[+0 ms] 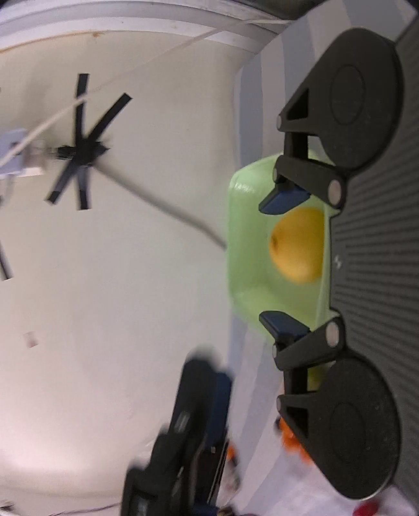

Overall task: Organize fruits
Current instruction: 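Lower the yellow grapefruit into the green bin and open the left tool, then grasp a red tomato with the left tool while the right tool grasps a dark cherry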

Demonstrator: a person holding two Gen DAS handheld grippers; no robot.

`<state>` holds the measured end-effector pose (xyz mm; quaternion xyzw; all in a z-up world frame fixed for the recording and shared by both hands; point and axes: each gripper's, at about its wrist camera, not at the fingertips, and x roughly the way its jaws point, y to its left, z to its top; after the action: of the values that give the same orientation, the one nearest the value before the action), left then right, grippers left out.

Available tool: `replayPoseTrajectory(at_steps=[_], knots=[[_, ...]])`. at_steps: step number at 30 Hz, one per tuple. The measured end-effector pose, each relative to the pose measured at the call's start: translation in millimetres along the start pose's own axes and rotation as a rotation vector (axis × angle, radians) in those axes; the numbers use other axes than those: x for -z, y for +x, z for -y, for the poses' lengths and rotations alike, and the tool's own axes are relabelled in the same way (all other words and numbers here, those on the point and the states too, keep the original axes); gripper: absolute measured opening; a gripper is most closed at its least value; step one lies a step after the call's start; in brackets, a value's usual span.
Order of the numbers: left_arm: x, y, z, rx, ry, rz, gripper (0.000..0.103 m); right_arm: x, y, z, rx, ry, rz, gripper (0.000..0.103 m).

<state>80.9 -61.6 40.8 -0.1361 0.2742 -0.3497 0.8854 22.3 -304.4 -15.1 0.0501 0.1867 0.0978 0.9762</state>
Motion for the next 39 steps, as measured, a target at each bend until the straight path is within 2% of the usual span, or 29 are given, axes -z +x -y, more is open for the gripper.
replayPoseTrajectory(at_steps=[2, 4, 8, 10, 14, 19, 24, 26, 30, 39], knots=[[12.2, -41.7, -9.2, -0.058, 0.018, 0.044, 0.046, 10.4, -12.6, -10.6, -0.041, 0.033, 0.001, 0.066], [28.1, -76.1, -18.9, -0.130, 0.027, 0.067, 0.046, 21.8, -22.5, -24.4, -0.087, 0.061, -0.016, 0.056], [63.0, -118.9, -34.5, -0.252, 0.015, 0.069, 0.046, 45.6, -32.7, -53.9, -0.129, 0.092, -0.052, 0.046], [76.6, -133.4, -42.6, -0.274, 0.001, 0.063, 0.046, 53.4, -35.0, -65.8, -0.160, 0.105, -0.068, 0.039], [109.4, -146.4, -48.0, -0.264, -0.014, 0.032, 0.046, 61.4, -40.1, -82.8, -0.173, 0.074, -0.079, 0.039], [134.6, -138.5, -42.9, -0.251, 0.021, -0.020, 0.046, 65.0, -50.5, -94.4, -0.232, 0.088, -0.073, 0.039], [146.6, -133.7, -41.6, -0.272, 0.050, -0.035, 0.048, 74.1, -51.0, -118.3, -0.272, 0.021, -0.115, 0.038], [149.0, -131.0, -44.0, -0.273, 0.039, -0.044, 0.048, 78.1, -44.1, -127.9, -0.270, -0.008, -0.153, 0.029], [153.3, -131.7, -49.6, -0.265, 0.021, -0.044, 0.048, 82.4, -38.5, -137.7, -0.258, -0.047, -0.186, 0.025], [155.1, -117.9, -50.2, -0.250, 0.058, -0.075, 0.048, 83.5, -27.1, -139.1, -0.208, -0.040, -0.241, 0.026]])
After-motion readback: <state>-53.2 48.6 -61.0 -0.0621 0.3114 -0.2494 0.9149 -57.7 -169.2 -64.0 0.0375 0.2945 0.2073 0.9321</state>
